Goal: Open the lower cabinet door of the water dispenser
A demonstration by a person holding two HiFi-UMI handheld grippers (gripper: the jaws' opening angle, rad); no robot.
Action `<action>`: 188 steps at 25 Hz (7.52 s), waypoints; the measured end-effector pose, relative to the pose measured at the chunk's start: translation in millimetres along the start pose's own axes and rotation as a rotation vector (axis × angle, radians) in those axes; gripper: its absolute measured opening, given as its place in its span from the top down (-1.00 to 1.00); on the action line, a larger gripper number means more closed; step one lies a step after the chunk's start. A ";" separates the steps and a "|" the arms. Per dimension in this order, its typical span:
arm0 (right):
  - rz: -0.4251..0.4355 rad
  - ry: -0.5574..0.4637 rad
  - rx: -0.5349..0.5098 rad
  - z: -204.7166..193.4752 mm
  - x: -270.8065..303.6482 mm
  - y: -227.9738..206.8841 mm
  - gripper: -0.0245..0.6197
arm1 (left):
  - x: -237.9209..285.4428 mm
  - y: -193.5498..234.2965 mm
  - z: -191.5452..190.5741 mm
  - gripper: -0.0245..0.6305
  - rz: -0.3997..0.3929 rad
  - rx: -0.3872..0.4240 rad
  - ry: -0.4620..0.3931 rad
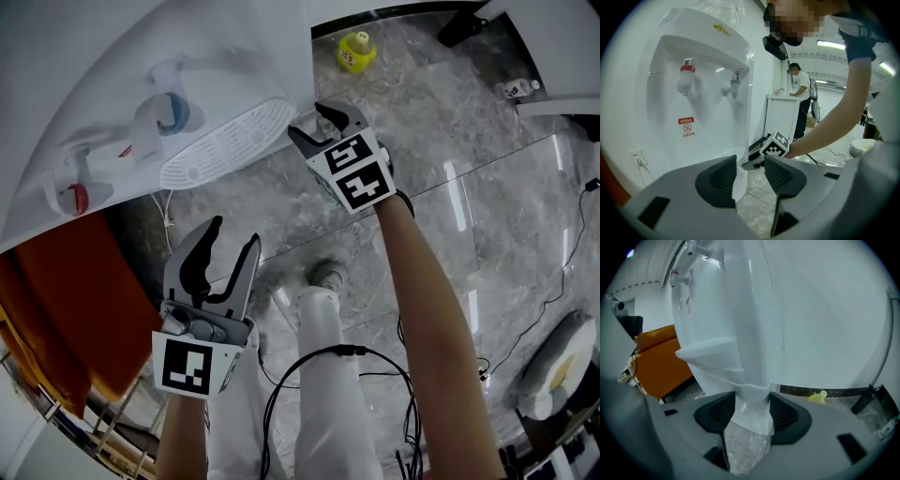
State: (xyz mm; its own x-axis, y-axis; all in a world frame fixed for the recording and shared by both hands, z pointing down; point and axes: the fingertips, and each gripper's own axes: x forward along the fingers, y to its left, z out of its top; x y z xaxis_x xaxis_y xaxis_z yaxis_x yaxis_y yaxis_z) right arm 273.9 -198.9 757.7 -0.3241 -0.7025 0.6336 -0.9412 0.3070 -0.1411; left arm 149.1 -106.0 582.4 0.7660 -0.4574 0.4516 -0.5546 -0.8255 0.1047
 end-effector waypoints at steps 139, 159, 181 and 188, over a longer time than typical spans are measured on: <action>0.173 0.305 0.021 -72.9 -129.0 311.0 0.91 | -210.7 108.8 -276.3 0.50 0.575 -0.561 0.592; 0.141 0.331 -0.010 -56.9 -91.6 348.1 0.91 | -225.5 188.4 -271.5 0.61 0.544 -0.399 0.505; 0.048 0.088 -0.038 98.1 -161.7 368.8 0.91 | -302.0 150.7 -74.6 0.88 0.415 -0.296 0.190; 0.036 -0.017 -0.041 172.7 -217.0 372.9 0.91 | -328.2 131.8 24.0 0.88 0.364 -0.210 0.099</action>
State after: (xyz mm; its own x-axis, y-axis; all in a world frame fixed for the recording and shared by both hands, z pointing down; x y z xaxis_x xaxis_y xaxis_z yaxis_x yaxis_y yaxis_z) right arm -23.2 -42.8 436.2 -0.3600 -0.7009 0.6157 -0.9241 0.3586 -0.1320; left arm -167.6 -72.6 426.7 0.4791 -0.6640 0.5741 -0.8449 -0.5260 0.0967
